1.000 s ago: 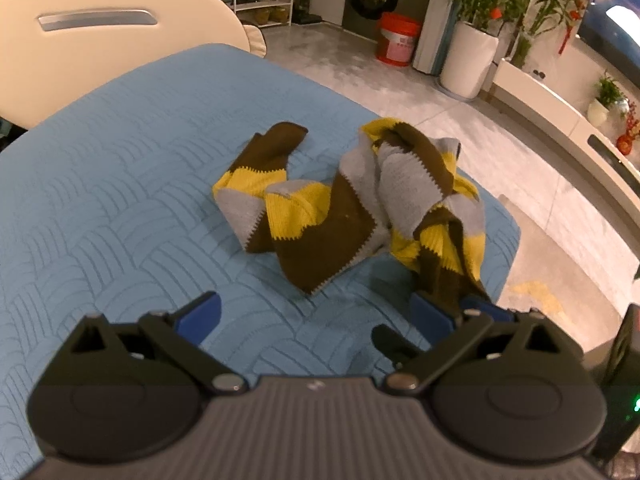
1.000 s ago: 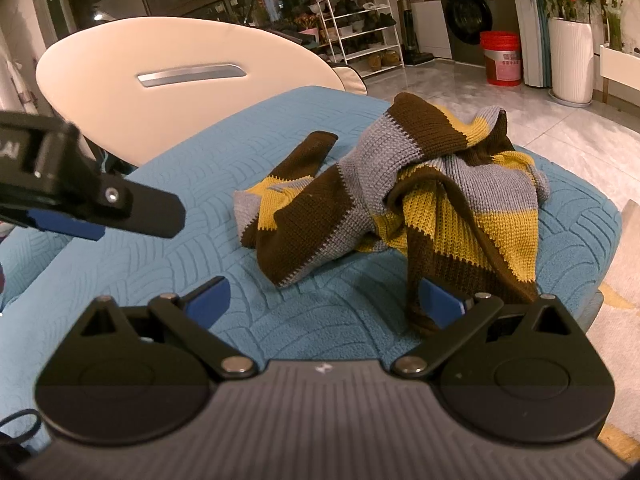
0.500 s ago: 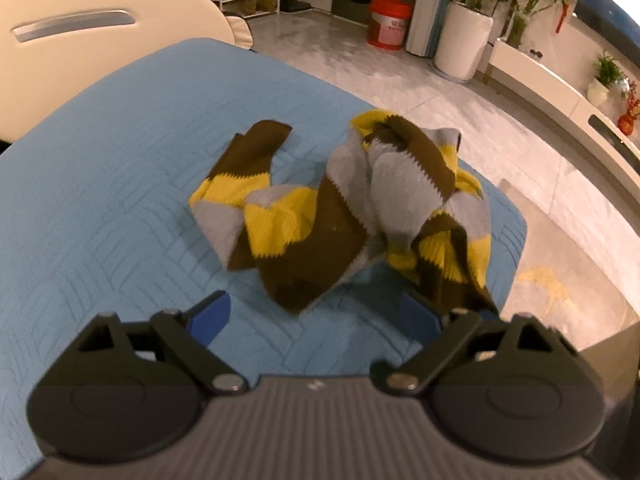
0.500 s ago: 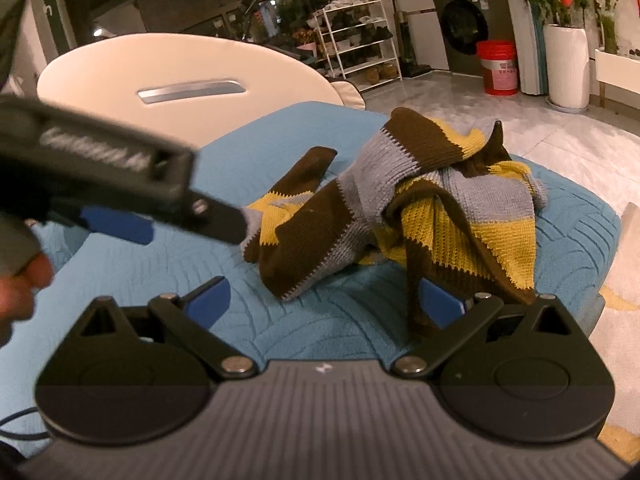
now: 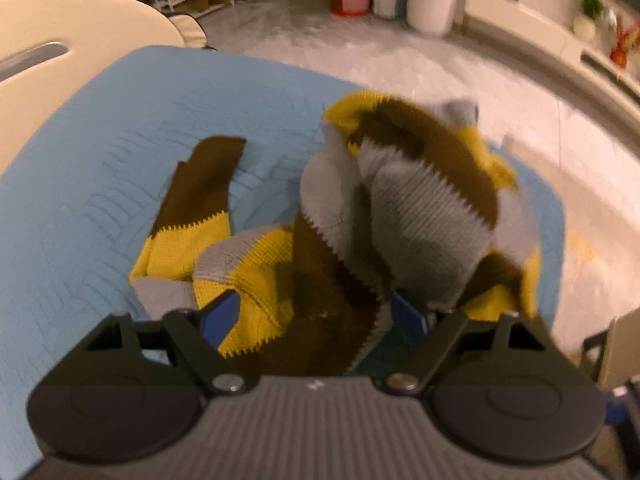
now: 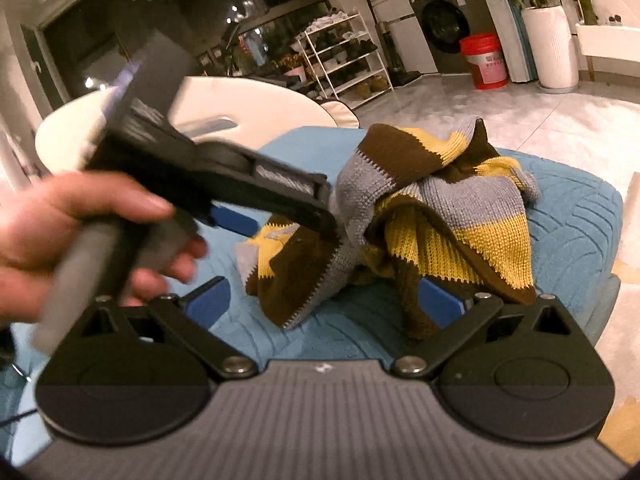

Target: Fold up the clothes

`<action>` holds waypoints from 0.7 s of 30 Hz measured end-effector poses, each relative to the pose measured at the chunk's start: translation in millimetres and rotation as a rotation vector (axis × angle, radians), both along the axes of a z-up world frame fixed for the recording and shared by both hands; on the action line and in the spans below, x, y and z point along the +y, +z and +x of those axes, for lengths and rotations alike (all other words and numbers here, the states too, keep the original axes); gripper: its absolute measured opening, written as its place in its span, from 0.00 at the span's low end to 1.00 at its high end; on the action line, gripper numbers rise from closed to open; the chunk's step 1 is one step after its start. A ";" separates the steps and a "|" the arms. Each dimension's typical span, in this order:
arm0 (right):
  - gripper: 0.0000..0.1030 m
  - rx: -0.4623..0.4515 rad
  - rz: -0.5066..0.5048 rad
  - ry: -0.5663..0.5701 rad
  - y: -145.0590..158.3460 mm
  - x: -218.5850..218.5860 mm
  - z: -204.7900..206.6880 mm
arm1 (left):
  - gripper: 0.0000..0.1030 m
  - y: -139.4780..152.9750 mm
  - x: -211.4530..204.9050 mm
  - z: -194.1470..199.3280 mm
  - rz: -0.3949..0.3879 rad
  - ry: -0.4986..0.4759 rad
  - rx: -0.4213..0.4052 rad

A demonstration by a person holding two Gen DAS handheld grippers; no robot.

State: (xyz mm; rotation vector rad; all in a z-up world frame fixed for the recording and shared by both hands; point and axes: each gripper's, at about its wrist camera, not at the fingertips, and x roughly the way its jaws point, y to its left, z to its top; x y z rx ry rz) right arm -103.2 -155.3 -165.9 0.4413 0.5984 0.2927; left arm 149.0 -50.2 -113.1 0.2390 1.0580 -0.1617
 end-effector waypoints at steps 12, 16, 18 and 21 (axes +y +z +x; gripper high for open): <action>1.00 -0.005 0.004 -0.020 -0.3 -0.8 3.8 | 0.68 -26.4 -9.4 -5.4 0.116 -0.030 -0.035; 1.00 -0.007 0.004 -0.026 -0.3 -0.9 5.0 | 0.23 -25.1 -6.0 -10.0 0.084 0.002 -0.029; 1.00 -0.008 0.004 -0.029 -0.3 -1.0 5.6 | 0.20 -24.5 -4.3 -12.3 0.067 0.018 -0.026; 1.00 -0.010 0.004 -0.034 -0.4 -1.1 6.1 | 0.16 -22.6 -1.2 -14.8 0.045 0.042 -0.023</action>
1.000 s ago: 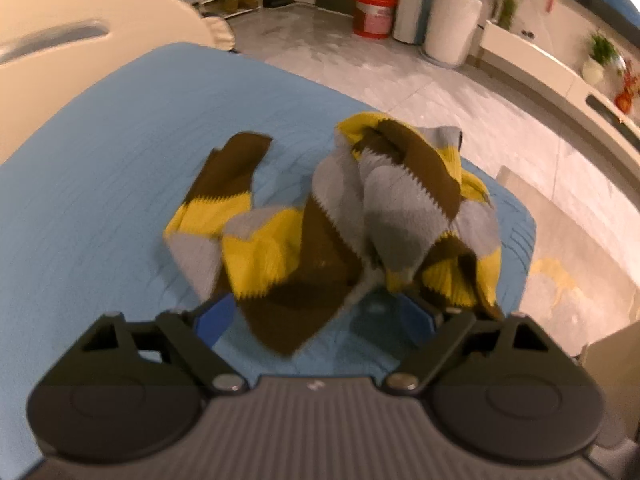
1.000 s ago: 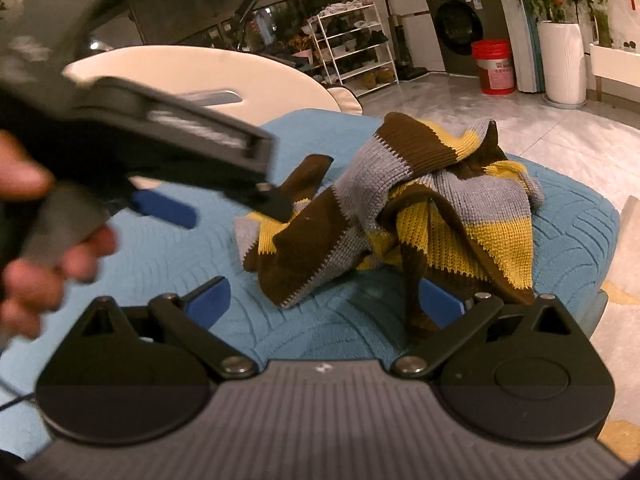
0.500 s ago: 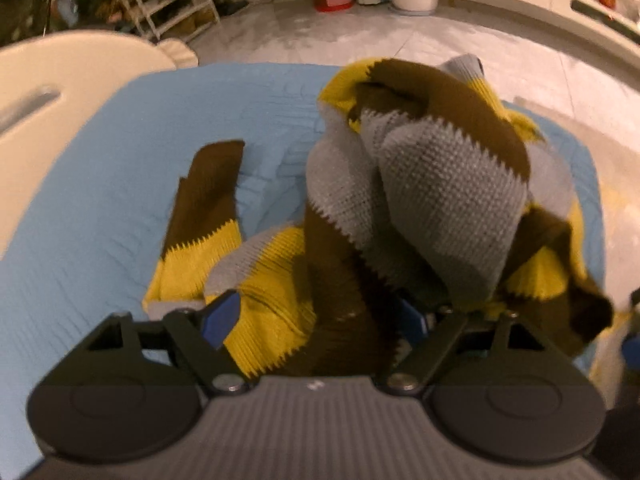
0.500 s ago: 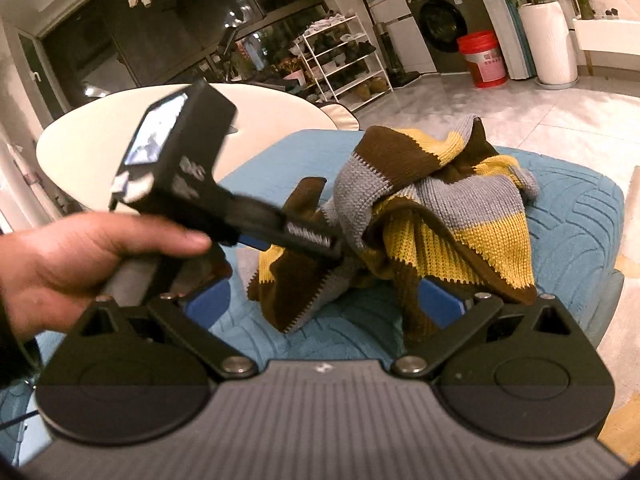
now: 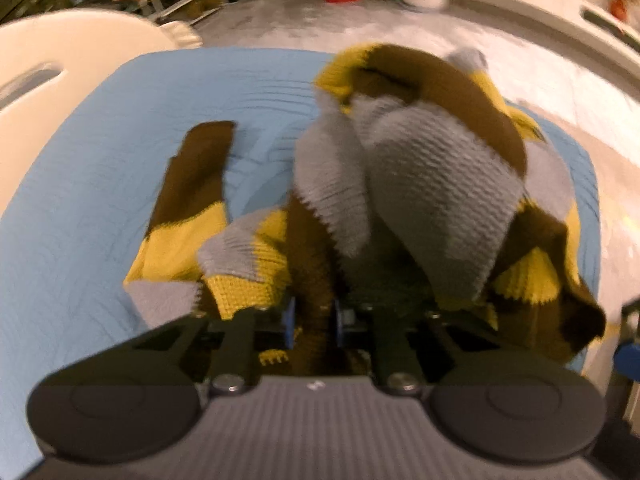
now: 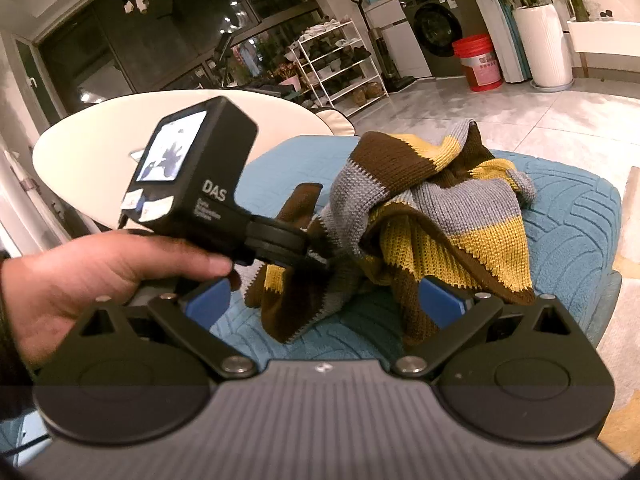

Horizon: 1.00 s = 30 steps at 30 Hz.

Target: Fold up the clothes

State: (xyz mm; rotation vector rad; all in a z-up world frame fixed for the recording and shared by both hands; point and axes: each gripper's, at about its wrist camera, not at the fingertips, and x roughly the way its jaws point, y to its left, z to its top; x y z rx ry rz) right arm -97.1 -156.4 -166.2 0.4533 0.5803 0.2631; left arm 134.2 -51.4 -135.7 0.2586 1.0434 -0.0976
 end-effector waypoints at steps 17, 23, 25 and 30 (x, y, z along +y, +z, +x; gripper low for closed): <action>1.00 0.061 -0.113 0.022 -4.8 19.3 30.8 | 0.28 40.5 211.6 -186.7 -0.017 0.562 -0.377; 1.00 0.132 -0.228 0.035 -9.8 43.3 73.7 | 0.66 1.5 230.7 -255.6 -0.028 0.529 -0.453; 1.00 0.155 -0.266 0.039 -11.4 51.3 88.0 | 0.73 -4.9 234.6 -263.7 -0.046 0.524 -0.448; 1.00 0.214 -0.362 0.050 -15.5 71.3 123.7 | 0.80 -7.3 258.7 -285.3 -0.144 0.575 -0.446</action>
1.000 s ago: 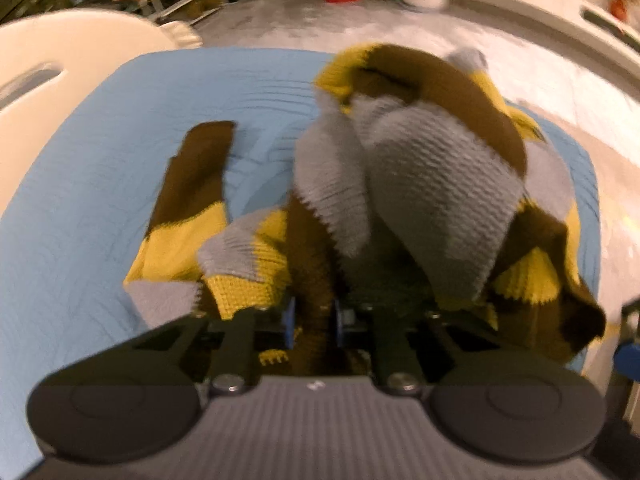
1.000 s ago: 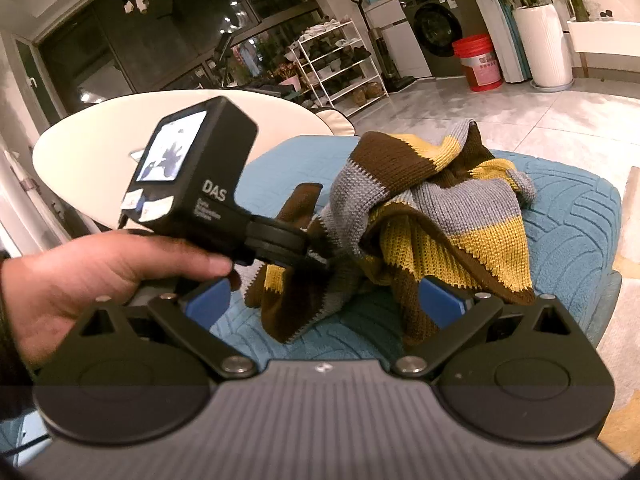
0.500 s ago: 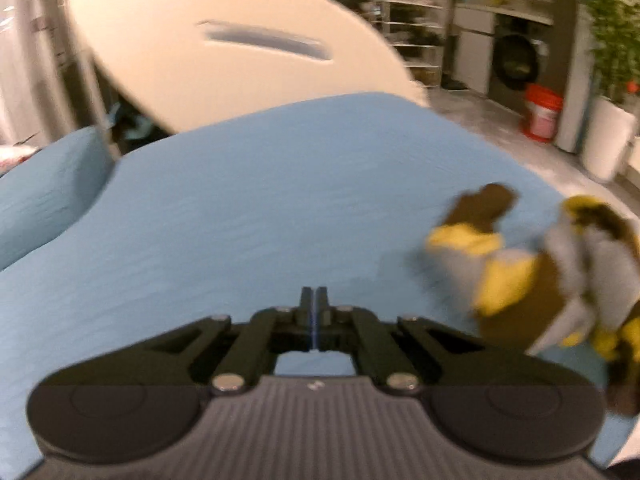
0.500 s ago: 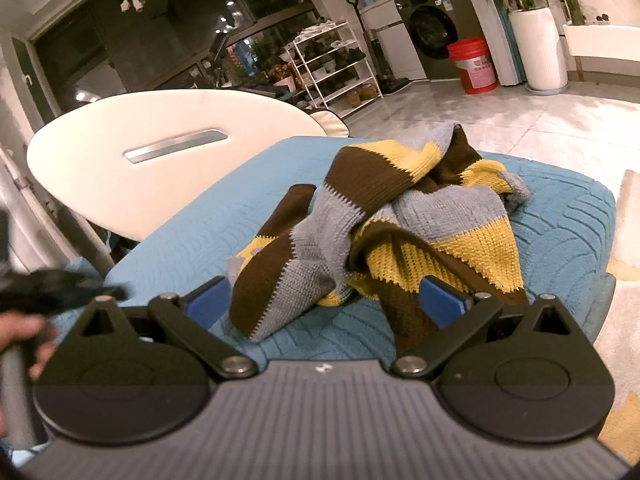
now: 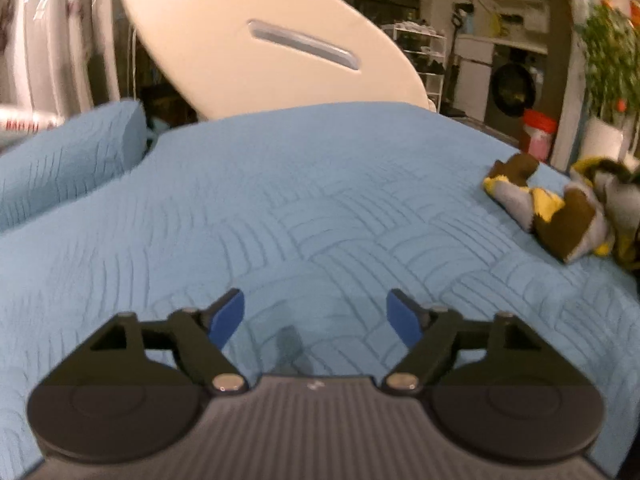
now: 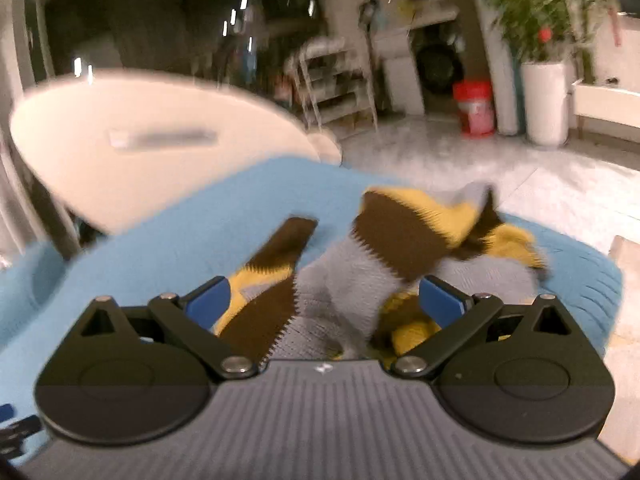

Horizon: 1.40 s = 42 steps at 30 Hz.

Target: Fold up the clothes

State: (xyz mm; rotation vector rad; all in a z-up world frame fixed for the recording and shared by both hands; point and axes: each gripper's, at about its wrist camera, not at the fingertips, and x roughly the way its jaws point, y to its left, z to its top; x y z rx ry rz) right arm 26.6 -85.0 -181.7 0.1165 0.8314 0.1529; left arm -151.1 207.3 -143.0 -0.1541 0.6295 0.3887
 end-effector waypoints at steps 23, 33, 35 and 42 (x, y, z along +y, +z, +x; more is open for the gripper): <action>0.55 -0.052 0.238 0.398 39.7 86.1 -111.0 | 0.98 -22.9 110.4 -46.1 -0.562 0.359 -0.174; 0.80 -0.155 0.061 0.256 7.2 68.3 -127.0 | 0.98 -28.5 65.5 -10.1 -0.413 0.089 -0.070; 0.79 -0.209 -0.070 0.179 -0.8 72.3 -121.6 | 0.98 -26.5 46.4 -8.5 -0.322 -0.006 -0.058; 0.18 -0.204 -0.135 0.395 9.3 95.5 -106.1 | 0.99 -16.6 -36.0 -18.6 0.098 -0.352 -0.109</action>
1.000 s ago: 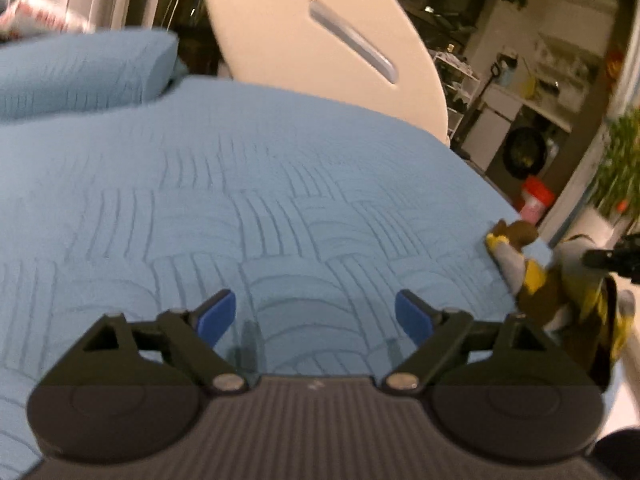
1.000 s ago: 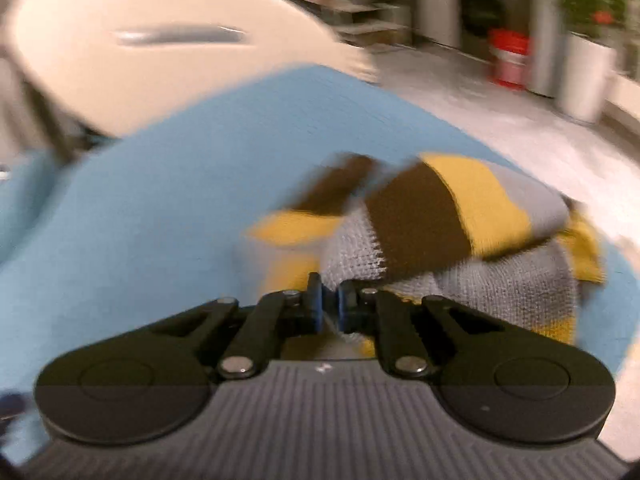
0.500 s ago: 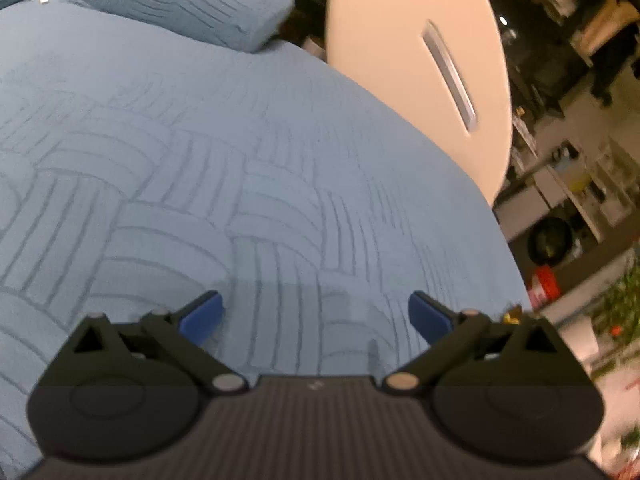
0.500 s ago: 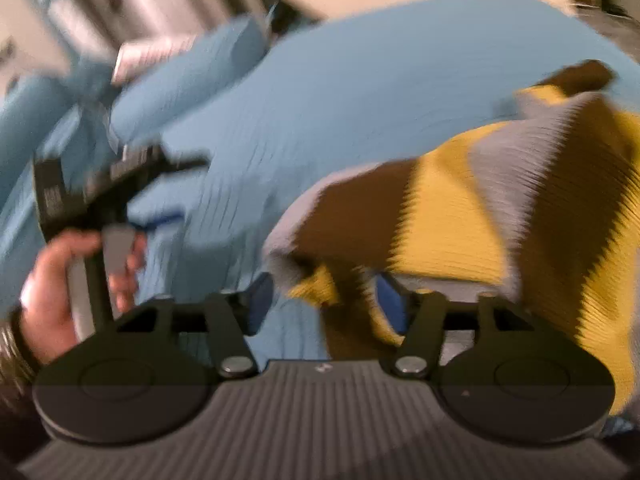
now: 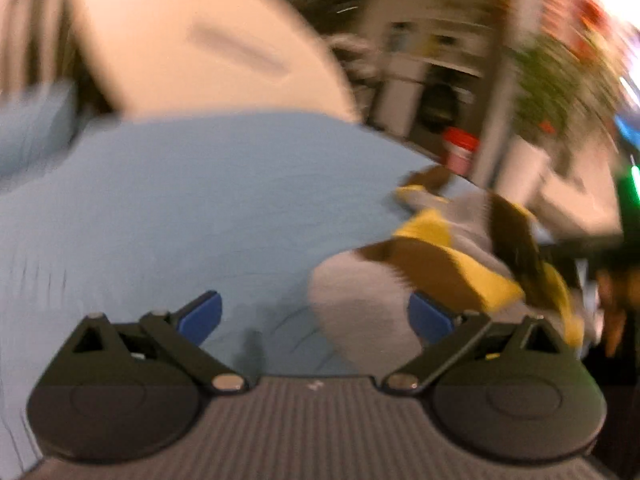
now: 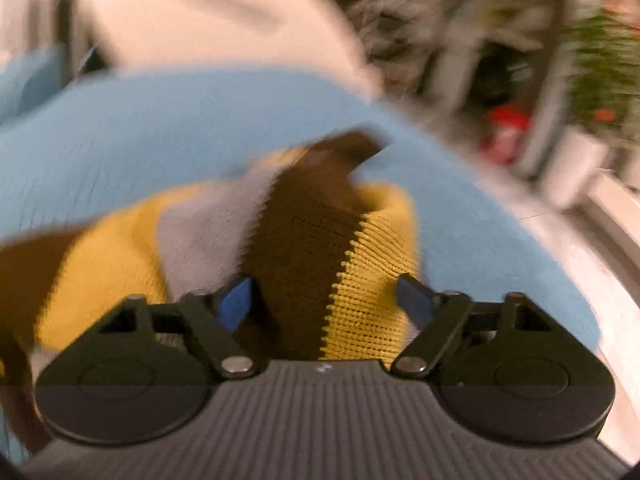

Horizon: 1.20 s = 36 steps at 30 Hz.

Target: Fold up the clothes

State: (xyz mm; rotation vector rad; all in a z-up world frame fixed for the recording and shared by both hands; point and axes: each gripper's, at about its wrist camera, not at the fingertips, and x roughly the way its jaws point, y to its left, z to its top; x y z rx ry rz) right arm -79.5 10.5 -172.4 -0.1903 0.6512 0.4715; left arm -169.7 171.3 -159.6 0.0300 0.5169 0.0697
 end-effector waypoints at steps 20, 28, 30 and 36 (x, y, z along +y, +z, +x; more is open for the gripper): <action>0.99 -0.040 0.360 0.162 85.5 15.7 -49.1 | 0.84 -9.2 142.3 -72.5 -0.606 0.826 -0.172; 0.99 0.057 0.089 0.283 13.1 45.5 -55.7 | 0.90 -37.1 188.3 -135.1 -0.916 1.117 -0.247; 0.95 0.082 0.021 0.313 -4.9 52.9 -57.3 | 0.91 -28.7 179.7 -130.6 -0.813 1.086 -0.240; 0.12 -0.075 0.011 0.188 23.4 19.1 -51.4 | 0.95 0.6 155.8 -102.6 -0.593 1.031 -0.270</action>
